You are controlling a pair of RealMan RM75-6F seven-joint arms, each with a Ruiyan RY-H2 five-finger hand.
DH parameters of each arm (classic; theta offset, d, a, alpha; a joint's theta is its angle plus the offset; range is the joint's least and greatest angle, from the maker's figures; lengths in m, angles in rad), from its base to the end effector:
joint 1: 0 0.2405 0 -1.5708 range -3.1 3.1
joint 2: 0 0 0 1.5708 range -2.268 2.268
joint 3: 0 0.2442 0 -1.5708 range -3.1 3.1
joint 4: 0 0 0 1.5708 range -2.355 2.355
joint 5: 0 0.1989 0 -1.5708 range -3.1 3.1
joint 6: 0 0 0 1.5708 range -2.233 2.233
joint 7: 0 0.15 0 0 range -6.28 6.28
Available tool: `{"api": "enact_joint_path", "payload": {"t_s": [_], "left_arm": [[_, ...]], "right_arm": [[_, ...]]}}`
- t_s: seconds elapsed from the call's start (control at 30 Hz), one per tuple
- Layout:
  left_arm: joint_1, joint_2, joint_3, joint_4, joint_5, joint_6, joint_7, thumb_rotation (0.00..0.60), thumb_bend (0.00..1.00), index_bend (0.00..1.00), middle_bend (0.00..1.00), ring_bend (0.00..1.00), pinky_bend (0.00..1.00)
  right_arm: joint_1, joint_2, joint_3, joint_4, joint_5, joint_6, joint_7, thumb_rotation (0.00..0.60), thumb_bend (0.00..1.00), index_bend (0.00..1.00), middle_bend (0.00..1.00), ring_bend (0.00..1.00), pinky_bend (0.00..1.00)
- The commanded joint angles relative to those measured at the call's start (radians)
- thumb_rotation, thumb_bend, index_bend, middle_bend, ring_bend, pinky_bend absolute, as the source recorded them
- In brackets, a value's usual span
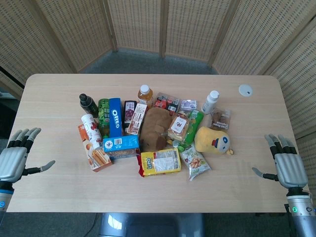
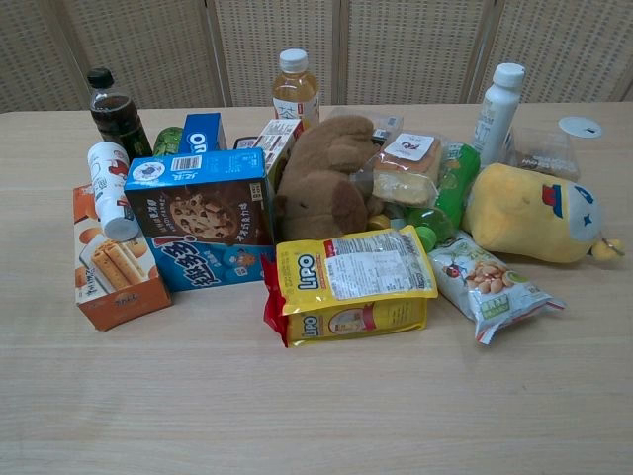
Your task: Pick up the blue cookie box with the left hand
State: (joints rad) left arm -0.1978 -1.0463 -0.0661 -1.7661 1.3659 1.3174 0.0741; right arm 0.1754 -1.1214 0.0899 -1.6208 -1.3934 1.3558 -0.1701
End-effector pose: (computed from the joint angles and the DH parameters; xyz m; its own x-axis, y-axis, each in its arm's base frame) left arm -0.2738 0.2156 0.1571 0.3721 0.1258 0.9196 0.9273 -0.0059 -0.3744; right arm -0.2938 -0.2191 0.1564 0.5196 -0.0592 0.8524 -0.8539 -0.0008 0.5205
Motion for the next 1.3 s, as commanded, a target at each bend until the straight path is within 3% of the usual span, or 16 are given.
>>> {"api": "enact_joint_path", "payload": {"t_s": [0.03, 0.87, 1.3], "left_arm": [[-0.002, -0.002, 0.000, 0.001, 0.001, -0.001, 0.001, 0.252, 0.01, 0.00, 0.00, 0.00, 0.00], [-0.042, -0.038, 0.000, 0.019, 0.023, -0.051, -0.047, 0.250, 0.01, 0.00, 0.00, 0.00, 0.00], [-0.208, -0.248, -0.060, 0.156, 0.016, -0.224, -0.120, 0.250, 0.01, 0.00, 0.02, 0.00, 0.00]], "right_arm": [[0.003, -0.002, 0.001, 0.001, -0.004, -0.002, 0.002, 0.379, 0.00, 0.00, 0.00, 0.00, 0.00], [-0.002, 0.008, -0.006, -0.012, -0.018, 0.010, 0.011, 0.375, 0.00, 0.00, 0.00, 0.00, 0.00], [-0.006, 0.015, -0.010, -0.040, -0.036, 0.022, 0.005, 0.372, 0.00, 0.00, 0.00, 0.00, 0.00]]}}
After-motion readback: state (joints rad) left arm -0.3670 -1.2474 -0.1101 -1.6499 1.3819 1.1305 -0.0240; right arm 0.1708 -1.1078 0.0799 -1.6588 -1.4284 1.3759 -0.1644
